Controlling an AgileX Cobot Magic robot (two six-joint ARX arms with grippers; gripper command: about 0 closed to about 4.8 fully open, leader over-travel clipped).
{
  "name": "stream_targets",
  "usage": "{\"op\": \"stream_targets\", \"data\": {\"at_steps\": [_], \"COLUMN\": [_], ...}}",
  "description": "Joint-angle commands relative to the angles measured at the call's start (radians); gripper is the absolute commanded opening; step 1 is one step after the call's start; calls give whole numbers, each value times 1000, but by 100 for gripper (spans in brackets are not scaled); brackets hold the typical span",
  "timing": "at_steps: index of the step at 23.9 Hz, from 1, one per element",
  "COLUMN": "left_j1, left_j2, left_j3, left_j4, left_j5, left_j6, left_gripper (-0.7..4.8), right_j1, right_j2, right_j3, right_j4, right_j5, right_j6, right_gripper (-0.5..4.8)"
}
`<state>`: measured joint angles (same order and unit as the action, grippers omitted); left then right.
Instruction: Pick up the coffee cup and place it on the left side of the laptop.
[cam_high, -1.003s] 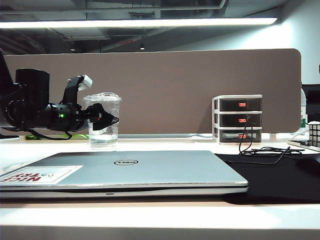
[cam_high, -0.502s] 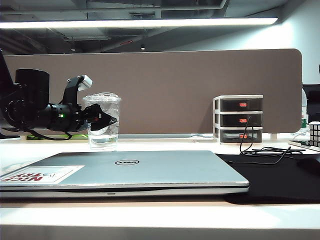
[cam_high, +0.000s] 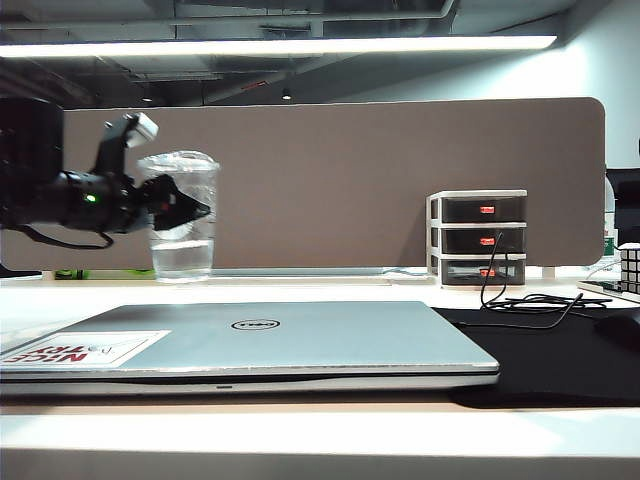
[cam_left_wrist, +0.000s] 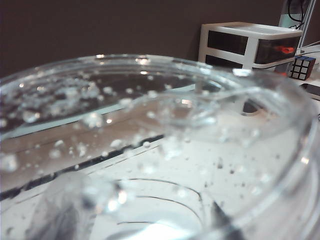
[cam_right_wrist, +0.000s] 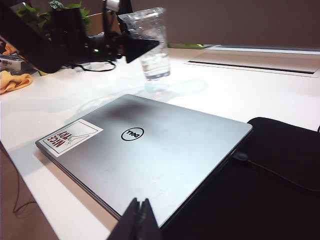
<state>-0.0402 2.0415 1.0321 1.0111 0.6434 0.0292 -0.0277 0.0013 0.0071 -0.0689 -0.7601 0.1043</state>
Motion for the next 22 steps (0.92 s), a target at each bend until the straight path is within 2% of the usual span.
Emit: {"op": "stream_targets", "data": {"at_steps": [1,3,15,18,22], "left_j1": [38,78,194,203,203], "left_j2": [-85,-167,-431,-514,-611], "left_j3": [-82,-188,-544,-648,-761], "left_j4": [26,29,55,97,136], "left_j5": [5,5,3,-45,-114], "left_j6": [-2,-2,-10,-12,-98], "left_gripper": [331,331,331,331,330], "right_j1": [0,1,1,1,1], "right_j2": [-2,-2,-2,-2,-2], "right_j3": [-6,-6,-6,-6,-6], "right_j4": [13,14,21,21,21], "right_j5": [3,3,3,3,2], "right_j6": [-8,-8,-8,-8,-7], "right_gripper": [-1,-1,-1,-1,-1]}}
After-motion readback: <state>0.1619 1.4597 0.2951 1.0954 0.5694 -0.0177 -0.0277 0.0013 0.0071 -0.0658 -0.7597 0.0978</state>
